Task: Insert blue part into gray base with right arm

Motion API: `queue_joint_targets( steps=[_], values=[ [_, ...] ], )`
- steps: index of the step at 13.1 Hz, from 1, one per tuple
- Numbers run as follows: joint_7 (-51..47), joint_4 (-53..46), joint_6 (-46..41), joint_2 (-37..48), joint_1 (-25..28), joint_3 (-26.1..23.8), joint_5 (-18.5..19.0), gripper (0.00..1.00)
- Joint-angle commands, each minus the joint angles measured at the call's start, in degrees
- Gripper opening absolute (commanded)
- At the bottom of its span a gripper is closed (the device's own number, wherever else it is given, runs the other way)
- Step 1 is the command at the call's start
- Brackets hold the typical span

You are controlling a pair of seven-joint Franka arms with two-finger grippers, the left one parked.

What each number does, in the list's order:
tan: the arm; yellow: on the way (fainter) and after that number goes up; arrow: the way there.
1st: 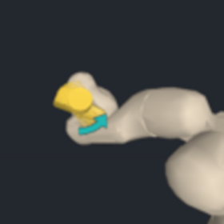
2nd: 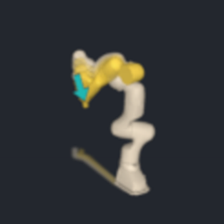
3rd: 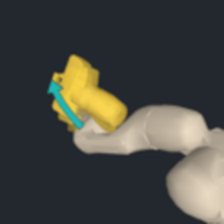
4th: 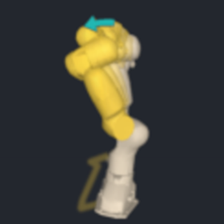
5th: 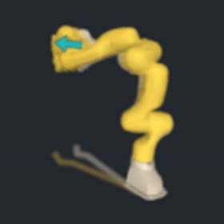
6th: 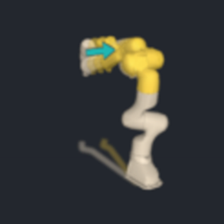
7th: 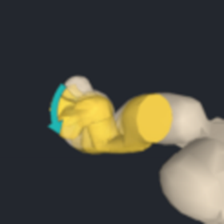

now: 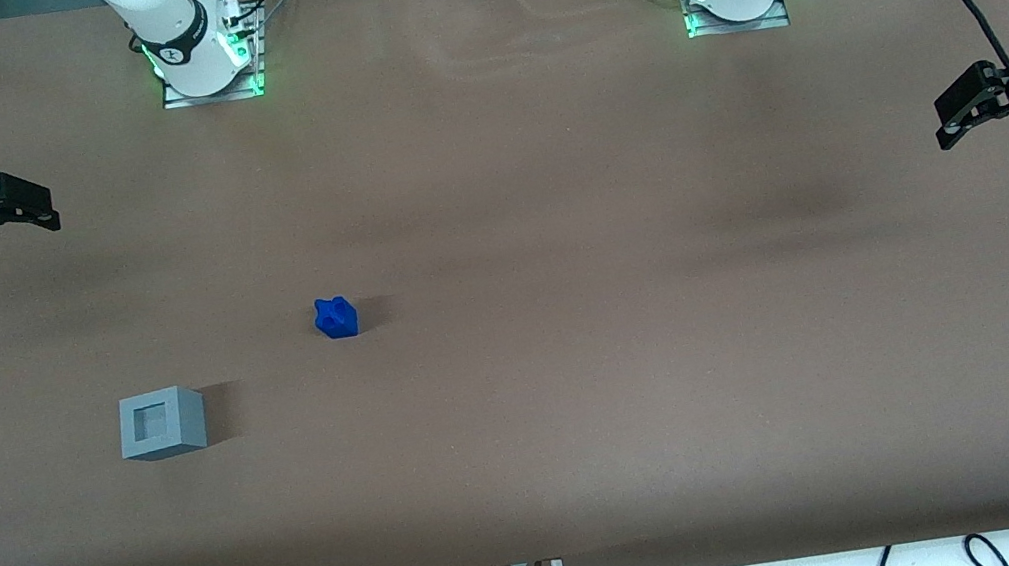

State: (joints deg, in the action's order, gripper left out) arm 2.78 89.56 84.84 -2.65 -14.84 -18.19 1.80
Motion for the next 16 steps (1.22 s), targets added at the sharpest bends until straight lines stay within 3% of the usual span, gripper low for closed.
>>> queue_joint_targets(
  steps=[1, 9, 16],
  values=[
    [-0.1, -0.4, -0.6, 0.0, 0.0, 0.0, -1.1, 0.99],
    [-2.5, 1.0, 1.8, -0.9, 0.0, -1.6, -1.1, 0.99],
    [-25.8, 9.8, 22.4, -8.7, 0.3, -11.2, -0.3, 0.99]
  ],
)
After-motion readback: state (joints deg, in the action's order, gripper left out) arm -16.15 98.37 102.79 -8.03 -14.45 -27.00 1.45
